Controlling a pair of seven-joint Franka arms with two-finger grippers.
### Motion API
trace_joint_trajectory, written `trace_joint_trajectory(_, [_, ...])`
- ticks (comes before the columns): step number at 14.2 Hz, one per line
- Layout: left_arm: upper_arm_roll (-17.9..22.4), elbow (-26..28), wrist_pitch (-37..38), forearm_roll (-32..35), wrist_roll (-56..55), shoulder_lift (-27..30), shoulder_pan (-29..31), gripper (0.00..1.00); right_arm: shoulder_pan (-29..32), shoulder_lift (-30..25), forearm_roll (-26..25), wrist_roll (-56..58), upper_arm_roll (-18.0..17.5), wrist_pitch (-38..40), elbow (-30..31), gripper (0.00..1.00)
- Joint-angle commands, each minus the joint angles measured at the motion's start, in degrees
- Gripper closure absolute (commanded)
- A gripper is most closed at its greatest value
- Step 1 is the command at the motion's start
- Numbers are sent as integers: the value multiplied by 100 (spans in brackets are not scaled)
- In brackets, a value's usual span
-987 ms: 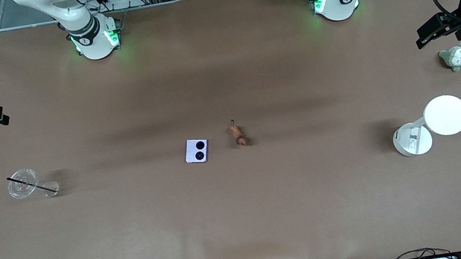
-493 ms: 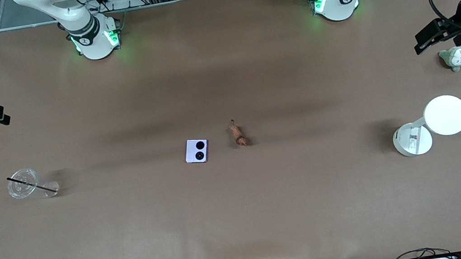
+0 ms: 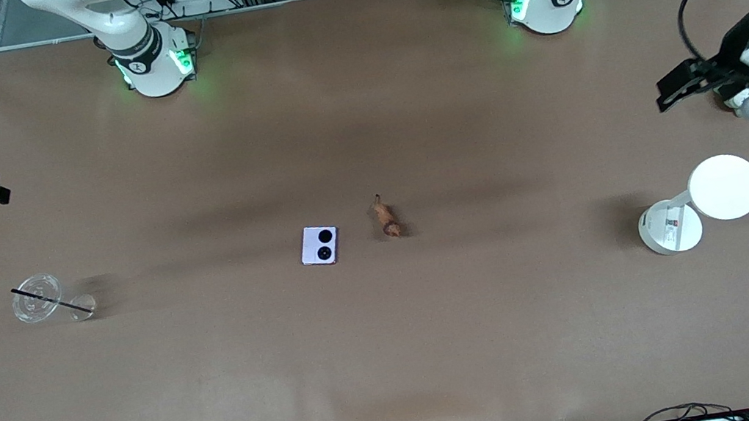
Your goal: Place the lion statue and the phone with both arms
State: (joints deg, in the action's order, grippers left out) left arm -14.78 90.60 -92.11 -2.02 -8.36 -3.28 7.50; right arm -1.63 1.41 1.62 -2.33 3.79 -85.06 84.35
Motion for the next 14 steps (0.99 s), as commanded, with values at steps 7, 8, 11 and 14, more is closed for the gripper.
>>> trace_joint_trajectory(7, [-34, -605, -772, -9, -1430, -1517, -1171, 0, 31, 26, 67, 39, -10, -370, -103, 0])
trace_joint_trajectory(8, [-34, -614, -877, -9, -1571, -1631, -1337, 0, 57, 35, 67, 39, -1, -475, -94, 0])
trace_joint_trajectory(11, [-25, -614, -1299, 166, -2080, -1947, -1795, 0, 57, 167, 67, 39, -1, -862, -85, 0])
trace_joint_trajectory(14, [-25, -614, -1589, 220, -2853, -2290, -2217, 0, -4, 298, 58, 48, -1, -1231, -76, 0])
